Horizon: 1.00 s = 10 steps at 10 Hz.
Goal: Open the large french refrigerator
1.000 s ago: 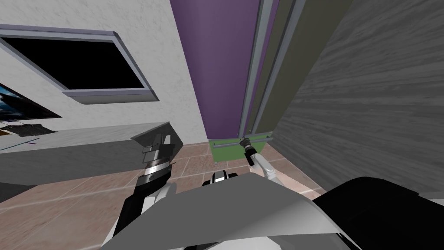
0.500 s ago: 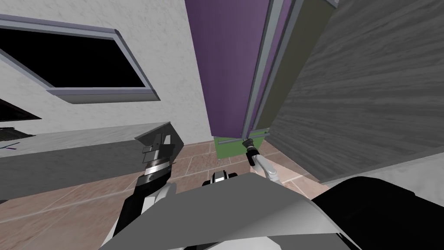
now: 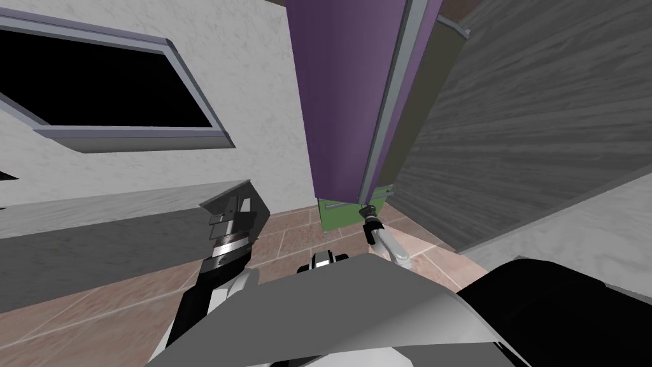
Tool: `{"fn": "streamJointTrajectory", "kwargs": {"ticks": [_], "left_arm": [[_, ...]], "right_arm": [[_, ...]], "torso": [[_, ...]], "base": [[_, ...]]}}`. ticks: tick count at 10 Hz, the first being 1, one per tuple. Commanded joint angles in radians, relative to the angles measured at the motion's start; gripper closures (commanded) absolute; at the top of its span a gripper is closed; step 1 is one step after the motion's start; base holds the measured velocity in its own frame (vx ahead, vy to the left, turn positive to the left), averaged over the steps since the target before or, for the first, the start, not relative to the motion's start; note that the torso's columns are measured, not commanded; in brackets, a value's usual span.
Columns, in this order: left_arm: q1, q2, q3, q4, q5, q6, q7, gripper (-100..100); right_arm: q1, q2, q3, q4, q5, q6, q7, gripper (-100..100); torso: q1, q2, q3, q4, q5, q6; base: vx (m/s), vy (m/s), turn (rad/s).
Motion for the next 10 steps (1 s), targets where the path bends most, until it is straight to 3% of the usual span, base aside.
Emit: {"fn": "streamJointTrajectory", "kwargs": {"ticks": [1, 6, 7, 8, 10], "left_arm": [[0.000, 0.000, 0.000, 0.000, 0.000, 0.000, 0.000, 0], [0.000, 0.000, 0.000, 0.000, 0.000, 0.000, 0.000, 0], [0.000, 0.000, 0.000, 0.000, 0.000, 0.000, 0.000, 0], [0.000, 0.000, 0.000, 0.000, 0.000, 0.000, 0.000, 0], [0.000, 0.000, 0.000, 0.000, 0.000, 0.000, 0.000, 0]], "right_arm": [[0.006, 0.027, -0.012, -0.019, 0.013, 0.042, 0.007, 100], [0.028, 0.084, -0.049, -0.047, 0.048, 0.127, 0.014, 100], [0.033, 0.077, -0.047, -0.040, 0.039, 0.122, 0.016, 100], [0.046, 0.102, -0.061, -0.046, 0.057, 0.160, 0.013, 100], [0.049, 0.113, -0.069, -0.050, 0.066, 0.177, 0.011, 100]], "torso": [[0.001, 0.001, 0.001, 0.000, 0.000, -0.001], [0.001, 0.001, 0.000, 0.002, 0.002, -0.002], [0.002, 0.002, 0.000, 0.002, 0.002, 0.000], [-0.007, 0.000, -0.001, 0.003, 0.002, 0.000], [-0.001, -0.002, -0.001, 0.000, 0.001, 0.003]], "base": [[-0.041, 0.259, -0.120], [-0.040, 0.270, -0.115], [-0.033, 0.139, -0.061], [0.021, 0.211, -0.137], [0.049, 0.238, -0.109]]}}
